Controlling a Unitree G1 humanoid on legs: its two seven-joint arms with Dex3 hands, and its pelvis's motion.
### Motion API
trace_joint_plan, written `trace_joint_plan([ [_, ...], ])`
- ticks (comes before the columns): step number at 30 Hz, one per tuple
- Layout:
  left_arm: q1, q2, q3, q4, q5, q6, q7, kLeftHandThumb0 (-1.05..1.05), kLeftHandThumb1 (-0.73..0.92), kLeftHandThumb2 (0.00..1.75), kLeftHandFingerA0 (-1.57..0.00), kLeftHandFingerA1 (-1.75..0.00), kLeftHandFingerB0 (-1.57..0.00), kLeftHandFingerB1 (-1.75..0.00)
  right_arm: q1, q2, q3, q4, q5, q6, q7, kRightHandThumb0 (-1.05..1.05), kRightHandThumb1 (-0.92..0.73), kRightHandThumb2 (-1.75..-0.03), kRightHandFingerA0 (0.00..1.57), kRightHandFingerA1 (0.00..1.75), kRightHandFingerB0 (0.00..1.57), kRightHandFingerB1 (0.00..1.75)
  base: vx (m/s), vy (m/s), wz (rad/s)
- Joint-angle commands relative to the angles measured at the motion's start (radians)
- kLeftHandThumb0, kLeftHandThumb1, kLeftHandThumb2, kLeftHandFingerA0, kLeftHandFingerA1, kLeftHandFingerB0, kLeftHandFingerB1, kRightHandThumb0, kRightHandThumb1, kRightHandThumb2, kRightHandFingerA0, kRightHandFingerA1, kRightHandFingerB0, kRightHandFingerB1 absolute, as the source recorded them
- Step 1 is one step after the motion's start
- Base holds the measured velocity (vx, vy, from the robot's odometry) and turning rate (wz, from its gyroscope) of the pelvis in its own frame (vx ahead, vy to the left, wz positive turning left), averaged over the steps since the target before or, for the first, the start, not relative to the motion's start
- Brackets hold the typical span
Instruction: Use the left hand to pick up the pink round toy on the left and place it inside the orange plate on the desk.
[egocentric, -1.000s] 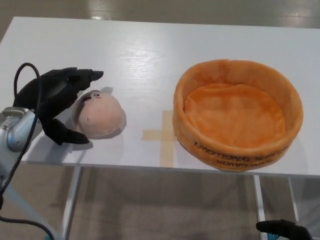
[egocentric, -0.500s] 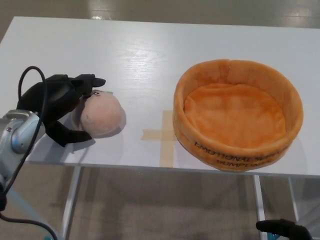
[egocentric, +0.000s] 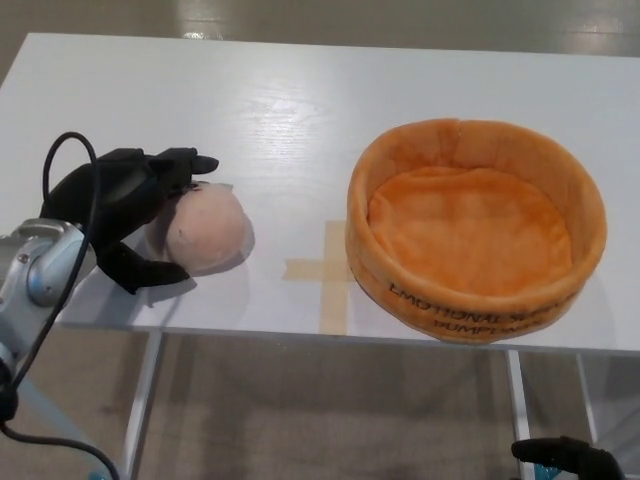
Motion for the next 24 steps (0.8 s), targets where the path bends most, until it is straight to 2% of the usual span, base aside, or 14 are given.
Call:
trace_joint_plan([
  [1, -0.007, -0.012, -0.006, 0.012, -0.004, -0.017, -0.005, -0.25, 0.29, 0.83, 0.00, -0.49, 0.00, -0.48, 0.005, 0.003, 0.000, 0.008, 0.011, 0.007, 0.004, -0.14, -0.58, -0.56, 0.61, 0.93, 0.59, 0.78, 0.00, 0.000, 0.00],
  [5, -0.010, -0.019, -0.013, 0.014, 0.005, -0.009, -0.011, -0.26, 0.30, 0.84, 0.00, -0.48, 0.00, -0.48, 0.005, 0.003, -0.007, 0.007, 0.019, 0.006, 0.013, -0.14, -0.58, -0.56, 0.60, 0.94, 0.59, 0.79, 0.00, 0.000, 0.00],
  [6, -0.011, -0.020, -0.015, 0.016, 0.004, -0.013, -0.016, -0.49, 0.44, 0.66, -0.32, -0.40, -0.11, -0.36, 0.005, 0.003, -0.007, 0.007, 0.018, 0.006, 0.011, -0.13, -0.57, -0.56, 0.62, 0.94, 0.59, 0.79, 0.00, 0.000, 0.00],
  [8, -0.012, -0.022, -0.017, 0.017, 0.000, -0.021, -0.023, -0.49, 0.44, 0.66, -0.32, -0.40, -0.11, -0.36, 0.004, 0.003, -0.006, 0.007, 0.015, 0.008, 0.007, -0.13, -0.57, -0.56, 0.62, 0.94, 0.59, 0.79, 0.00, 0.000, 0.00],
  [9, -0.013, -0.028, -0.010, 0.028, -0.018, -0.035, -0.035, -0.37, 0.60, 0.58, -0.72, -0.45, -0.24, -0.31, 0.003, 0.002, -0.006, 0.008, 0.015, 0.006, 0.009, -0.12, -0.57, -0.56, 0.61, 0.93, 0.59, 0.79, 0.00, 0.000, 0.00],
  [10, -0.015, -0.034, -0.001, 0.042, -0.041, -0.053, -0.051, -0.37, 0.60, 0.58, -0.72, -0.45, -0.24, -0.31, 0.003, 0.002, -0.005, 0.008, 0.014, 0.004, 0.012, -0.12, -0.57, -0.56, 0.61, 0.93, 0.59, 0.79, 0.00, 0.000, 0.00],
  [11, -0.016, -0.043, 0.001, 0.042, -0.052, -0.030, -0.082, -0.29, 0.75, 0.63, -1.14, -0.55, -0.62, -0.39, 0.003, 0.002, -0.006, 0.008, 0.015, 0.004, 0.016, -0.13, -0.57, -0.55, 0.60, 0.93, 0.59, 0.80, 0.00, 0.000, 0.00],
  [12, -0.018, -0.053, 0.000, 0.041, -0.058, 0.003, -0.121, -0.28, 0.76, 0.66, -1.20, -0.62, -0.70, -0.41, 0.003, 0.003, -0.008, 0.007, 0.018, 0.004, 0.021, -0.12, -0.57, -0.56, 0.60, 0.93, 0.60, 0.81, 0.00, 0.000, 0.00],
  [14, -0.020, -0.056, 0.000, 0.043, -0.058, 0.011, -0.137, -0.28, 0.76, 0.66, -1.20, -0.62, -0.70, -0.41, 0.003, 0.003, -0.008, 0.007, 0.018, 0.003, 0.021, -0.12, -0.57, -0.56, 0.60, 0.93, 0.60, 0.81, 0.00, 0.000, 0.00],
  [15, -0.019, -0.061, -0.004, 0.047, -0.059, 0.013, -0.150, -0.25, 0.80, 0.65, -1.21, -0.71, -0.84, -0.46, 0.002, 0.004, -0.012, 0.007, 0.021, 0.003, 0.020, -0.12, -0.57, -0.55, 0.60, 0.95, 0.60, 0.81, 0.00, 0.000, 0.00],
  [16, -0.019, -0.061, -0.004, 0.047, -0.059, 0.013, -0.150, -0.25, 0.80, 0.65, -1.21, -0.71, -0.84, -0.46, 0.002, 0.004, -0.012, 0.007, 0.021, 0.003, 0.020, -0.12, -0.57, -0.55, 0.60, 0.95, 0.60, 0.81, 0.00, 0.000, 0.00],
  [17, -0.018, -0.066, -0.004, 0.053, -0.066, 0.009, -0.158, -0.26, 0.79, 0.68, -1.17, -0.87, -0.92, -0.54, 0.001, 0.003, -0.013, 0.007, 0.022, 0.006, 0.022, -0.13, -0.56, -0.56, 0.60, 0.95, 0.59, 0.81, 0.00, 0.000, 0.00],
  [20, -0.018, -0.074, -0.001, 0.067, -0.080, -0.002, -0.172, -0.25, 0.80, 0.67, -1.17, -0.90, -0.93, -0.55, -0.002, 0.003, -0.016, 0.007, 0.023, 0.010, 0.024, -0.14, -0.56, -0.55, 0.61, 0.97, 0.60, 0.82, 0.00, 0.000, 0.00],
  [24, -0.022, -0.075, -0.002, 0.072, -0.086, 0.002, -0.178, -0.26, 0.77, 0.75, -1.14, -0.92, -0.92, -0.66, -0.004, 0.002, -0.014, 0.010, 0.018, 0.006, 0.020, -0.13, -0.56, -0.55, 0.63, 1.00, 0.63, 0.84, 0.00, 0.000, 0.00],
])
